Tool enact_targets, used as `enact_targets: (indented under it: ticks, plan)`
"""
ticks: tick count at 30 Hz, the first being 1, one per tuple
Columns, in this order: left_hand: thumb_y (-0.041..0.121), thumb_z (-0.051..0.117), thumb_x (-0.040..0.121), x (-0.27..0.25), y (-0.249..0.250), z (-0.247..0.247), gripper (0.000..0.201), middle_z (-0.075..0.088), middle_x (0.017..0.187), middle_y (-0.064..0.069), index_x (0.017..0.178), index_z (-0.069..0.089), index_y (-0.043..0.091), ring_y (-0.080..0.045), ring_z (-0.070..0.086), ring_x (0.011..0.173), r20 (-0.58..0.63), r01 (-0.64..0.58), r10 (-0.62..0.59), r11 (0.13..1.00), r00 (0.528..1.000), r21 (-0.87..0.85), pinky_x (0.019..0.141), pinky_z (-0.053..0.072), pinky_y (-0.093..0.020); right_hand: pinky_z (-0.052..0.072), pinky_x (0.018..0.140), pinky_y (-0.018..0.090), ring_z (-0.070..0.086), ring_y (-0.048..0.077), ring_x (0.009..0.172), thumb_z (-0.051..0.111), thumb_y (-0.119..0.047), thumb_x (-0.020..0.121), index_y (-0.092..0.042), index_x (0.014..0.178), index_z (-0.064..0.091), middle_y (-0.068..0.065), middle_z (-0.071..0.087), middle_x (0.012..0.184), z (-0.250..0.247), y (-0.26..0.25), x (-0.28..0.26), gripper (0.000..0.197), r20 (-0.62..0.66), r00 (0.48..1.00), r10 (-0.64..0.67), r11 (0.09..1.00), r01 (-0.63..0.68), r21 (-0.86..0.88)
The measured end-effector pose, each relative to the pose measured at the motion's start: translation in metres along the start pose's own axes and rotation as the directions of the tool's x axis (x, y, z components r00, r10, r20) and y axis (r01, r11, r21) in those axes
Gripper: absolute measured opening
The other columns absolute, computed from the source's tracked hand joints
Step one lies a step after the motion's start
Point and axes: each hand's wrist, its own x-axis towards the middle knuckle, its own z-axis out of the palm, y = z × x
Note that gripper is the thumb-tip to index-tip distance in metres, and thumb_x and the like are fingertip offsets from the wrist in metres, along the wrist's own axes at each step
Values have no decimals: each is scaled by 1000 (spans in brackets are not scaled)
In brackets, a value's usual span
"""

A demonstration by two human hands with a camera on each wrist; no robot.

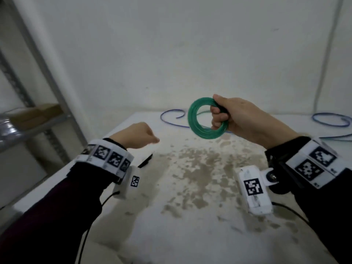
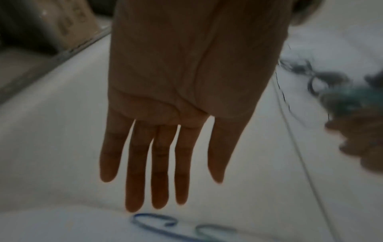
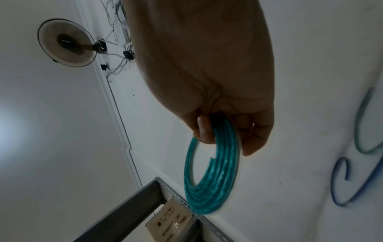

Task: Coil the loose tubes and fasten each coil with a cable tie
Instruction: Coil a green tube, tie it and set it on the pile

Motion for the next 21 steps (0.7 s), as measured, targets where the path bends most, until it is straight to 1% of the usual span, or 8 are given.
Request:
enact_targets:
  ticks: [3,6,10,13,15,17,19,21]
  plan:
    - [32,67,87,0,-35,10,35,70,107,-9,104,70,1,-26,63,98,113,133,-176,942,978,310,86,49,-36,41,64,28,37,13,49,36,-31,103,-13,68,45,-5,30,49,25,7,2,40,52,998,29,1000,-28,-11]
    - [29,71,83,1,-48,20,37,69,108,-11,106,69,0,-25,63,96,162,146,-222,913,962,380,84,50,-36,39,63,27,33,14,51,35,-29,103,-13,69,45,-7,31,46,50,18,3,39,98,993,67,998,-65,-20]
    - [20,76,78,3,-52,30,19,68,100,-12,81,62,8,-28,64,94,83,145,-200,890,976,432,85,53,-39,39,65,28,35,15,51,35,-32,103,-12,68,46,-7,31,46,69,30,5,42,138,983,120,991,-110,-77]
    - [12,68,82,5,-51,35,22,65,97,-9,68,49,13,-29,60,94,13,163,-191,870,982,465,96,42,-43,39,67,28,37,14,50,34,-32,103,-11,67,45,-6,30,46,73,35,7,43,160,978,136,986,-117,-120]
    - [10,64,83,6,-50,35,26,58,81,-2,65,45,15,-23,53,78,7,164,-191,861,982,481,101,35,-43,39,68,29,37,15,51,34,-33,103,-12,67,45,-6,30,47,72,36,9,43,166,976,144,983,-121,-140]
    - [11,66,81,6,-50,32,25,51,73,0,66,47,14,-20,50,71,13,170,-199,867,980,468,94,38,-39,39,69,29,35,15,53,34,-33,103,-12,67,45,-6,29,48,71,36,10,43,164,974,157,981,-135,-139]
    - [17,73,79,4,-50,28,17,57,78,-3,74,58,9,-25,61,84,57,164,-207,890,977,425,82,46,-35,40,68,29,34,16,54,34,-33,103,-12,67,45,-6,29,48,71,38,11,43,167,972,165,981,-144,-134]
    - [21,77,78,2,-51,23,24,62,87,-5,92,68,4,-28,64,95,103,164,-215,916,971,366,79,52,-34,41,69,28,35,16,54,34,-33,103,-12,67,45,-6,30,49,71,41,11,43,183,969,168,979,-143,-143]
